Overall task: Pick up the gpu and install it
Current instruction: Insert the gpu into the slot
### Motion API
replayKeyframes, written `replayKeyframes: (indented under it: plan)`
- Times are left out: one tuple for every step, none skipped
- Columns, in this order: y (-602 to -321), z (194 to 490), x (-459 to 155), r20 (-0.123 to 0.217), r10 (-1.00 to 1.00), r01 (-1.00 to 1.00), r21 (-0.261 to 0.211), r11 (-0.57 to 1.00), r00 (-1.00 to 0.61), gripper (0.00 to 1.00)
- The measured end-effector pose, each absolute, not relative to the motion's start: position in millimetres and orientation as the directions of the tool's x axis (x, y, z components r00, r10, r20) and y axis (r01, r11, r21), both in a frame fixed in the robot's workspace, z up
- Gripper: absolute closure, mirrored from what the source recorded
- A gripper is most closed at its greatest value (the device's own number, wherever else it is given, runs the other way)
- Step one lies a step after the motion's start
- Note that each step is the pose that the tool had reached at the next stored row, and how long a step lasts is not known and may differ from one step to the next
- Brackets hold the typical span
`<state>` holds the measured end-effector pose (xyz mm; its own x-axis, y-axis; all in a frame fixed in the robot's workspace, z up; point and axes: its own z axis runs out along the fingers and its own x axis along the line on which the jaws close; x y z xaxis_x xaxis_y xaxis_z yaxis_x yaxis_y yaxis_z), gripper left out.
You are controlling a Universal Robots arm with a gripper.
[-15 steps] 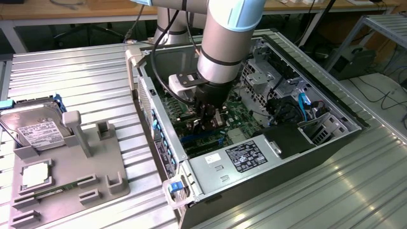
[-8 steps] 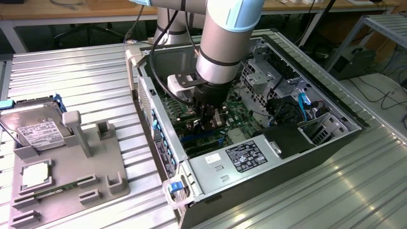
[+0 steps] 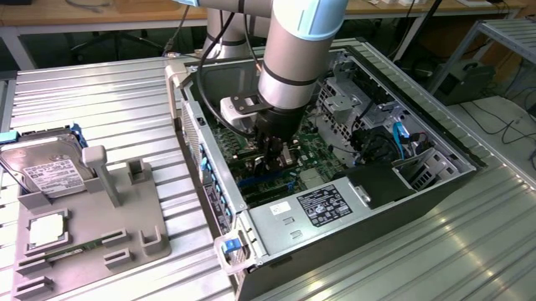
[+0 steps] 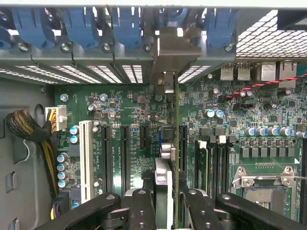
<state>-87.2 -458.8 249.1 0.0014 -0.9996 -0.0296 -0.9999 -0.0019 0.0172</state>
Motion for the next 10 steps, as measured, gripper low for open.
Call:
replayKeyframes:
  plan:
    - [-458.8, 249.1, -87.2, -0.030, -1.000, -1.000, 0.017, -0.002, 0.001, 0.72]
    - [-458.8, 249.1, -87.3, -0.030, -1.000, -1.000, 0.017, -0.002, 0.001, 0.72]
    - [-458.8, 249.1, -87.3, -0.030, -1.000, -1.000, 0.017, -0.002, 0.001, 0.72]
    - [-458.9, 249.0, -87.3, -0.030, -1.000, -1.000, 0.017, -0.001, 0.001, 0.72]
    - [-458.9, 248.9, -87.3, -0.029, -1.000, -1.000, 0.017, 0.001, -0.001, 0.72]
    - [-459.0, 248.8, -87.3, -0.029, -1.000, -1.000, 0.017, 0.002, -0.002, 0.72]
    - [-459.0, 248.7, -87.3, -0.029, -1.000, -1.000, 0.017, 0.003, -0.003, 0.72]
    - [-459.0, 248.5, -87.3, -0.030, -1.000, -1.000, 0.017, 0.003, -0.004, 0.72]
    - [-459.0, 248.4, -87.3, -0.030, -1.000, -1.000, 0.017, 0.004, -0.005, 0.72]
    - [-459.0, 248.1, -87.4, -0.030, -1.000, -1.000, 0.017, 0.004, -0.005, 0.72]
